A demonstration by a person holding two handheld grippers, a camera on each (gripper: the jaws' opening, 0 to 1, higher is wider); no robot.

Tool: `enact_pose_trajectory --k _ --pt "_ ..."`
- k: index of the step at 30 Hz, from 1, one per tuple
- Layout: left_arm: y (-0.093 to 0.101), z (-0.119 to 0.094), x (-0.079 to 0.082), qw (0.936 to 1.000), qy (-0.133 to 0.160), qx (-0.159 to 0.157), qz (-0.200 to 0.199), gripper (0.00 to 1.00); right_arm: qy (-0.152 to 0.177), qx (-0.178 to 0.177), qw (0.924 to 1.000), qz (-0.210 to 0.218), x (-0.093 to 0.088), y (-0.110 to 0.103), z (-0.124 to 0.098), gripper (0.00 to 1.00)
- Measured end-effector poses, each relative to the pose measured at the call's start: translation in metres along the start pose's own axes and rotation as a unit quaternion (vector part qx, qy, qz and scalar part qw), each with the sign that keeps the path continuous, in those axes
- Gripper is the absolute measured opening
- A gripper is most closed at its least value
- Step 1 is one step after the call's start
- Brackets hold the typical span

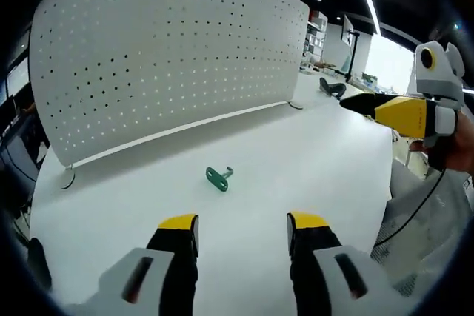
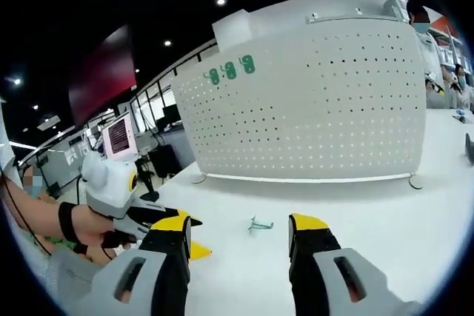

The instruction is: Insert the hook assembly into the mounting plate slot until the hook locks in place.

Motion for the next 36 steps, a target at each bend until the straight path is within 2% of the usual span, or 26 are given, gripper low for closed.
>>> enact_pose_trajectory --k 6,10,17,20,36 --pt "0.002 0.008 -0.001 0.9999 -0.013 -0.008 0.002 0.48 0.000 0.000 1.0000 0.006 -0.006 -0.001 -0.006 0.54" --pt "0.000 0.011 0.002 0.9999 -0.006 -0.008 -0.005 0.43 0.002 0.004 0.9998 0.021 -0.011 -0.003 -0.009 0.54" --pt "-0.006 0.020 0.003 0.9997 -0.016 -0.002 -0.016 0.43 0.004 0.004 0.9990 0.045 -0.019 -0.004 -0.013 0.54" --pt "-0.004 0.024 0.002 0.9991 -0.021 -0.015 -0.033 0.43 0.003 0.005 0.9987 0.050 -0.022 -0.005 -0.013 0.54" --pt "-0.012 0.044 0.001 0.9982 -0.039 -0.009 -0.044 0.41 0.005 0.003 0.9974 0.072 -0.027 -0.002 -0.017 0.54"
Point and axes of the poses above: the point that each gripper's makers call its tool centre point, and the gripper's own axes: z roughly forward along the fingers, y roughly to its right, x roughly out of its top, the point moved 4 cm from there along -z, roughly backward along the fingers, and after that the axes turned 4 degrees about -y, right-handed, at the moved point
